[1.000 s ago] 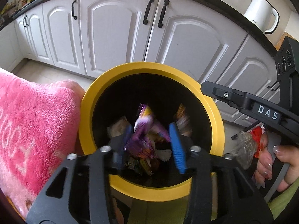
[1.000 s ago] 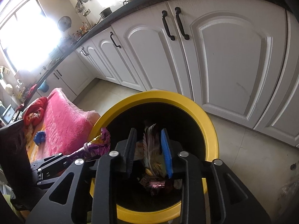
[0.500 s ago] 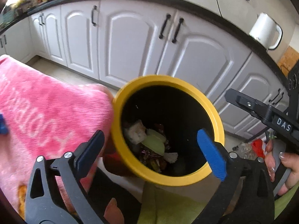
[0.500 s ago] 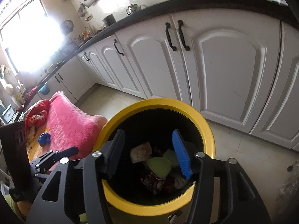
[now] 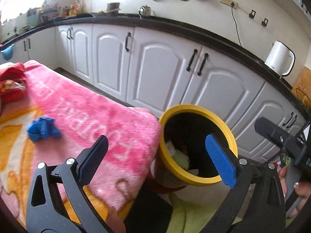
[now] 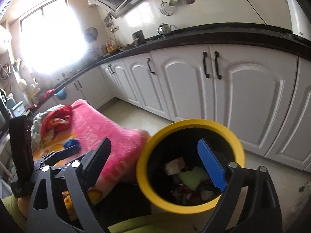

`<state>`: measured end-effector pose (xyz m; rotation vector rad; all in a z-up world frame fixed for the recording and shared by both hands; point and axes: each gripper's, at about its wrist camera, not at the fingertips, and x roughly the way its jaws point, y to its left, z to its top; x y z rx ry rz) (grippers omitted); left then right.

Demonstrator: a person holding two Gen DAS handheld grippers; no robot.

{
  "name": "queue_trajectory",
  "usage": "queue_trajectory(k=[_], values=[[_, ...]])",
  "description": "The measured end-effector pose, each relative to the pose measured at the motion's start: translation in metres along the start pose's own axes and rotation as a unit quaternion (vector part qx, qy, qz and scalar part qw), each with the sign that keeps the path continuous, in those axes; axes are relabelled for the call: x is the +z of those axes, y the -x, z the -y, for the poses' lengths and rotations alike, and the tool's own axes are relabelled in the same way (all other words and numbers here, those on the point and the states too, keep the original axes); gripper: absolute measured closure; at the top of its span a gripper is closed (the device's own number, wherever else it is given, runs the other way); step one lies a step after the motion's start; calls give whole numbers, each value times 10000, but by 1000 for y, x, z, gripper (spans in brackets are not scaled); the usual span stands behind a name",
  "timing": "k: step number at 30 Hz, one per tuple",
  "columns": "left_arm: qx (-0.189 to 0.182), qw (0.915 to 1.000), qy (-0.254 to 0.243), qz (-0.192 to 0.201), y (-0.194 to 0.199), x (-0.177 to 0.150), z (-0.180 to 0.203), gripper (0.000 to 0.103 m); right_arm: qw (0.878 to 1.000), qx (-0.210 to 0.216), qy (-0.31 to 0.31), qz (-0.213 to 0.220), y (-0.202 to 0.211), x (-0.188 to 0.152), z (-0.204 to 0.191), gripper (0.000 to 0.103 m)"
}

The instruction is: Collect trash

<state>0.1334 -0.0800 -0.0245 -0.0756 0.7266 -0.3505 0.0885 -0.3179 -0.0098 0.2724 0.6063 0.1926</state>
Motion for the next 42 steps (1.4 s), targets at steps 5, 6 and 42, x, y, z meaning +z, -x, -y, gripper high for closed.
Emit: queue_trajectory(k=[5, 6, 42], values=[[170, 9996, 138, 178, 29, -6, -17, 11, 9996, 41, 253, 83, 11, -10, -30, 8], [229, 9993, 167, 236, 36, -8, -21, 11, 9994, 28, 326, 134, 12, -13, -36, 7], [1163, 9772, 234, 1762, 121, -68, -36, 11, 9708, -538, 1461, 1826, 61, -78, -99, 6]])
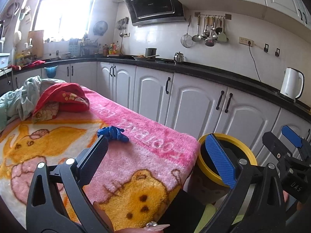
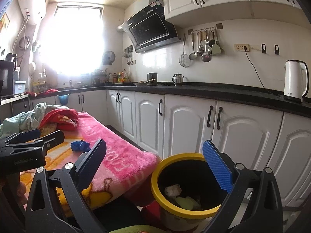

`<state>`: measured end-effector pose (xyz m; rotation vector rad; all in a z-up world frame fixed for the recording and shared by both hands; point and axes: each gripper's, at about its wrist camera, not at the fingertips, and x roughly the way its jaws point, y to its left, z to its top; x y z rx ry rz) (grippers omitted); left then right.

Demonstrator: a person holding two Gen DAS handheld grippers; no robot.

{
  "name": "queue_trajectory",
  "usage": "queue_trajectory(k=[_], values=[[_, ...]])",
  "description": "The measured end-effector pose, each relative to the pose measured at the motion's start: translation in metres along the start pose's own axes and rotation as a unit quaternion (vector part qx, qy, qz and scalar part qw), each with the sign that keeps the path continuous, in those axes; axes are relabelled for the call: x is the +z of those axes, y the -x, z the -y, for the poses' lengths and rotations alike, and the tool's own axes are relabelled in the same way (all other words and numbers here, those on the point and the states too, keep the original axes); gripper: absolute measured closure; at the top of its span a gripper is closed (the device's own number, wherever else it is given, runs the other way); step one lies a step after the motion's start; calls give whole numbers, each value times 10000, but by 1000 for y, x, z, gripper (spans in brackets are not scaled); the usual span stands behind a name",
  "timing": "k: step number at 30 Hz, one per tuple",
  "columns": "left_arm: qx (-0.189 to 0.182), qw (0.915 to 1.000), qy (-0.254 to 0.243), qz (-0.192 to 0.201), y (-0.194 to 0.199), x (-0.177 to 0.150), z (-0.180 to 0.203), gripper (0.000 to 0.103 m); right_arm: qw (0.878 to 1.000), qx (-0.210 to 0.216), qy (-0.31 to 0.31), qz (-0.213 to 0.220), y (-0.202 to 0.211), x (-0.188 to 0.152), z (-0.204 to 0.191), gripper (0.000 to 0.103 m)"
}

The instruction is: Collect trash

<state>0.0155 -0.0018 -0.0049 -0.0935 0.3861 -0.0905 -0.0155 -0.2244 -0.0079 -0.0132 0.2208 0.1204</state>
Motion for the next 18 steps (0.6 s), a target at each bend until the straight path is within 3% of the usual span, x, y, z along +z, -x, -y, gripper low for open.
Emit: queue_trajectory(k=[18], values=[[10, 10000, -15, -18, 0, -1, 0, 11, 9999, -30, -52, -82, -4, -2, -1, 6]])
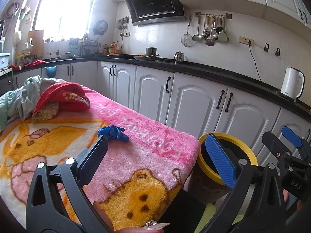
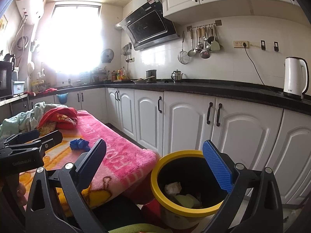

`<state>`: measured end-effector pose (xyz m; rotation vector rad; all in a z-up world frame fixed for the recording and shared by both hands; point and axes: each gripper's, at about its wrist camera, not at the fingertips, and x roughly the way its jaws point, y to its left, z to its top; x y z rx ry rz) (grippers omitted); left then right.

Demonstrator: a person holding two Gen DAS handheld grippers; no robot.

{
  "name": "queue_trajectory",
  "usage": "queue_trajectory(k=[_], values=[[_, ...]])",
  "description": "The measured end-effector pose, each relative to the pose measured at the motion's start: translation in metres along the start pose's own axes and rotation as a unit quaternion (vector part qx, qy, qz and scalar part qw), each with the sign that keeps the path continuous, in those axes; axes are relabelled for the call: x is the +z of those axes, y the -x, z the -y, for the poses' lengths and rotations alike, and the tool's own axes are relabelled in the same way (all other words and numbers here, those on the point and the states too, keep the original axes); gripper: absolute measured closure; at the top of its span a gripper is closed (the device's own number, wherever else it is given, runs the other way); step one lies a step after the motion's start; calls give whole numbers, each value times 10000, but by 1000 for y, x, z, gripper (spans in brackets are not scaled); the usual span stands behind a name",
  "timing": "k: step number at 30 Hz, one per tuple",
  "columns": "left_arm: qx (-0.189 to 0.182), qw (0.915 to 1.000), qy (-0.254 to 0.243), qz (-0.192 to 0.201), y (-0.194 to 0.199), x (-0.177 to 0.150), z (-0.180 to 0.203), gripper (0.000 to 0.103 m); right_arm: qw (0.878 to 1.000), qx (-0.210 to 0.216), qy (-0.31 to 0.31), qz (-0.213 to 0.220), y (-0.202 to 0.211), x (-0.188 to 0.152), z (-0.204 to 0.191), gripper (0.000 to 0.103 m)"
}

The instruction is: Collect trash

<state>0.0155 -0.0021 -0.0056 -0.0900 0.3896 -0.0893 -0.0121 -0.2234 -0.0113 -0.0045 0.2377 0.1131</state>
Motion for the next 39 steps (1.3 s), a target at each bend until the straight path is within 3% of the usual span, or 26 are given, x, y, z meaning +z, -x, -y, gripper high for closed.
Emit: queue_trajectory(k=[39], values=[[84, 9999, -117, -26, -1, -1, 0, 11, 9999, -40, -67, -109, -2, -3, 6, 6]])
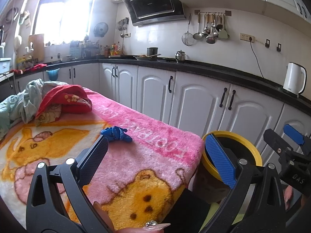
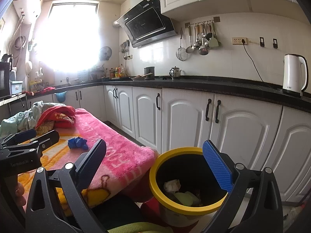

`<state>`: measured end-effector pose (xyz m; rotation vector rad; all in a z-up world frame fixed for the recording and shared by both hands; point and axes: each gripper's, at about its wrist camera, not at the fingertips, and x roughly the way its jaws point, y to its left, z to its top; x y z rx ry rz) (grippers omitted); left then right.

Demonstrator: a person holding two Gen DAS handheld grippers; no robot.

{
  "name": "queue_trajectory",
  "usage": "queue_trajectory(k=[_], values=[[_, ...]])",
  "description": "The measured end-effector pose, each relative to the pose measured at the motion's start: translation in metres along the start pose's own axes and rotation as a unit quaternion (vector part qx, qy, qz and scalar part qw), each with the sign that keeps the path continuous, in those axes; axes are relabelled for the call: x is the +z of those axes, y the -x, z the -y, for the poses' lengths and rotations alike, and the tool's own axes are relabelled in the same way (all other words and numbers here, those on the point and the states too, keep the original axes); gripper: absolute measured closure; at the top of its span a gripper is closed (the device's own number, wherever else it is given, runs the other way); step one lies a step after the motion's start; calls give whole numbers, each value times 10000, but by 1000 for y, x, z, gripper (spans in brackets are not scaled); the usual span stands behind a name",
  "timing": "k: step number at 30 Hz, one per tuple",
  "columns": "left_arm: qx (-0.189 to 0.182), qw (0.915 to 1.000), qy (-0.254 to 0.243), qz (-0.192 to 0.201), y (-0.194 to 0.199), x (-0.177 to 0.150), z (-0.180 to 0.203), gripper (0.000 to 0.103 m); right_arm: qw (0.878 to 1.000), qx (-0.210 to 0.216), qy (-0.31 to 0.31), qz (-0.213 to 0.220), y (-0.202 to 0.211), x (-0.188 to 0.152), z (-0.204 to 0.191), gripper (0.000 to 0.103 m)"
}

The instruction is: Collect trash

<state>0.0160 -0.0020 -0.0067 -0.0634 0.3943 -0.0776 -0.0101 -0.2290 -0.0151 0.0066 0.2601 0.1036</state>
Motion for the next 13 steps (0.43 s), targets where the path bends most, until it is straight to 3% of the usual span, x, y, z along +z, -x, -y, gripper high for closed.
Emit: queue_trajectory(k=[5, 7, 9, 10, 12, 13], values=[[19, 9993, 292, -249, -3, 5, -18, 11, 9996, 35, -35, -283, -13, 1, -4, 6], [283, 9974, 549, -377, -2, 8, -47, 11, 9990, 217, -29, -391, -23, 7, -15, 6], [733, 9928, 807, -490, 2, 11, -89, 11, 9977, 467, -13, -490, -33, 16, -37, 6], [1148, 9870, 977, -558, 6, 11, -123, 11, 9966, 631, -18, -532, -37, 20, -49, 6], [1982, 9695, 1274, -672, 18, 8, -189, 11, 9895, 1197, 118, -799, -52, 29, -97, 6], [2506, 9547, 1363, -847, 24, 4, -229, 11, 9811, 1639, 270, -996, -60, 31, -136, 6]])
